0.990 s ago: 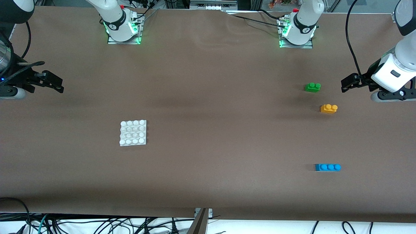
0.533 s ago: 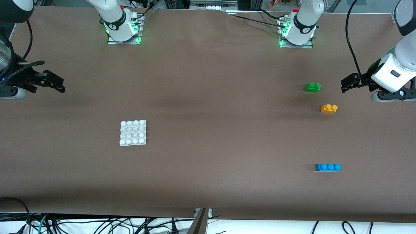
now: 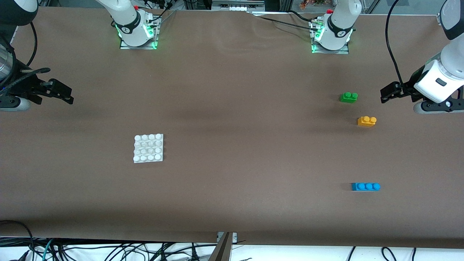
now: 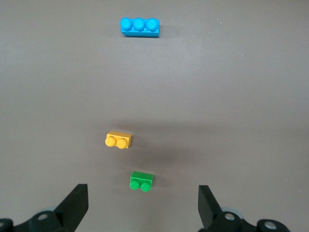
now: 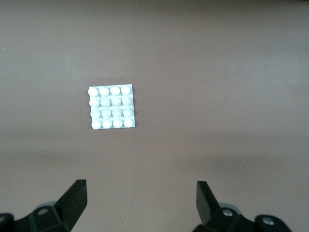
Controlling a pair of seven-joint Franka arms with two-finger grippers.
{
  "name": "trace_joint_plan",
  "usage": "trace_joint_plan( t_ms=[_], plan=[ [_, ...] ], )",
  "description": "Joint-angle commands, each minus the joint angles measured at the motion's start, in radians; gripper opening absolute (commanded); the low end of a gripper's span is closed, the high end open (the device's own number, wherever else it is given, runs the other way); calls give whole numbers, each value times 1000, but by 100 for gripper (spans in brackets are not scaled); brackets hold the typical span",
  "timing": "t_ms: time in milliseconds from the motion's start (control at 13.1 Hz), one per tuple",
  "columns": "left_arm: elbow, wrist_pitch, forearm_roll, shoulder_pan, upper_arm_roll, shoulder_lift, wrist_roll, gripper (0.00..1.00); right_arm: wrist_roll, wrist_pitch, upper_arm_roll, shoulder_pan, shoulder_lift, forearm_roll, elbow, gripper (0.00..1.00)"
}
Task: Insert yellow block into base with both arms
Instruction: 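Reach the right gripper down to the white base plate and grasp it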
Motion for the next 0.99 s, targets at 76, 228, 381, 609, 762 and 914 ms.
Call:
trace_joint_plan(
  t_ms=[76, 228, 381, 609, 762, 914],
  plan=[
    [19, -20, -21, -3, 5, -1, -8, 100, 15, 0, 20, 15, 23, 13, 25, 100],
    [19, -20, -21, -2, 6, -1, -2, 100, 15, 5, 20, 16, 29, 11, 23, 100],
    [19, -20, -21, -2, 6, -1, -2, 100, -4, -3, 21, 21, 75, 8, 23, 100],
    [19, -22, -21, -2, 6, 1, -2, 100, 2, -10, 20, 21, 168, 14, 22, 100],
    [19, -22, -21, -2, 6, -1, -2, 100, 2, -1, 21, 39, 182, 8, 20, 100],
    [19, -22, -21, -2, 6, -1, 3, 100, 15, 64, 21, 57, 225, 13, 20, 100]
  ],
)
